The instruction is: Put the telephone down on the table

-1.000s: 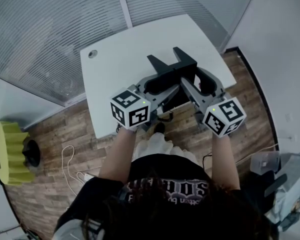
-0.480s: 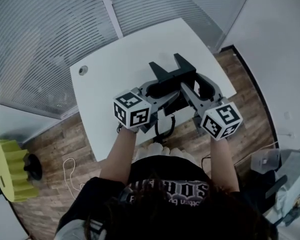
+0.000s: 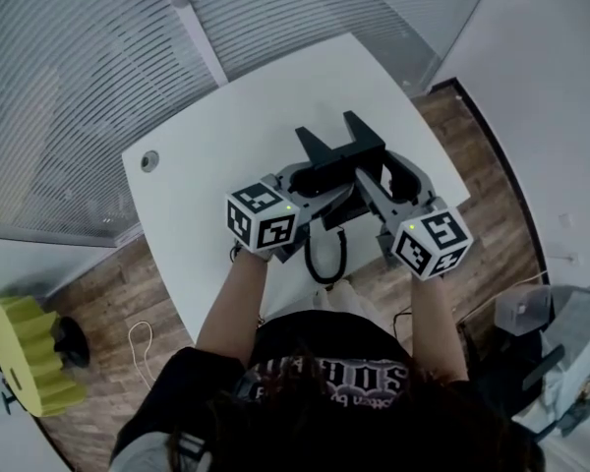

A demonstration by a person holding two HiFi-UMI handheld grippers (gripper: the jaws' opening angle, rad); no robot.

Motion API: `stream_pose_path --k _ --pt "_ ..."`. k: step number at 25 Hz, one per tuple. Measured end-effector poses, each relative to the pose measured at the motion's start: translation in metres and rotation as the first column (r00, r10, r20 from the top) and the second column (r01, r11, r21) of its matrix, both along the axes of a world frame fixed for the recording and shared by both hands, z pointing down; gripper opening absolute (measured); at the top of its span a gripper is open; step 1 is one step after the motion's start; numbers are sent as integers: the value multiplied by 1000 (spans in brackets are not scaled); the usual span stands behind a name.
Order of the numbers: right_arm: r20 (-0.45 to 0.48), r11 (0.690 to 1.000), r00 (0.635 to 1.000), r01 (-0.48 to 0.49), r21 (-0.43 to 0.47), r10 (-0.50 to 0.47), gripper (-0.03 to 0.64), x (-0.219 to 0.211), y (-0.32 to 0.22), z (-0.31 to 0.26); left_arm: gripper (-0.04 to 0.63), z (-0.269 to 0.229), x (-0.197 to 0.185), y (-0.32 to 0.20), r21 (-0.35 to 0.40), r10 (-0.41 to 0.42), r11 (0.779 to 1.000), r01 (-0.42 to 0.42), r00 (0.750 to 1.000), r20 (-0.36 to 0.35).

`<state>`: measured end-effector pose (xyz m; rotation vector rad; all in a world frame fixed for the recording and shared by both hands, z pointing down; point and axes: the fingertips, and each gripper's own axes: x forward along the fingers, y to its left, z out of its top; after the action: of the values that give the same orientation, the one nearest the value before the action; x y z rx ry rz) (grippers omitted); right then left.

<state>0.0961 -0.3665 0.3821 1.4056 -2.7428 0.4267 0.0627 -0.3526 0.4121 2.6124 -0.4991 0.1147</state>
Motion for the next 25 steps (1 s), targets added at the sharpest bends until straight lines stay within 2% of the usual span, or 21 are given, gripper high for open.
stream_pose_path --k 12,25 --pt "10 995 998 -53 -87 54 236 10 -42 41 167 40 7 -41 -101 61 993 -63 998 -24" --pt "12 989 998 -60 -137 62 229 13 -65 65 167 67 11 -62 -192 46 979 -61 996 -81"
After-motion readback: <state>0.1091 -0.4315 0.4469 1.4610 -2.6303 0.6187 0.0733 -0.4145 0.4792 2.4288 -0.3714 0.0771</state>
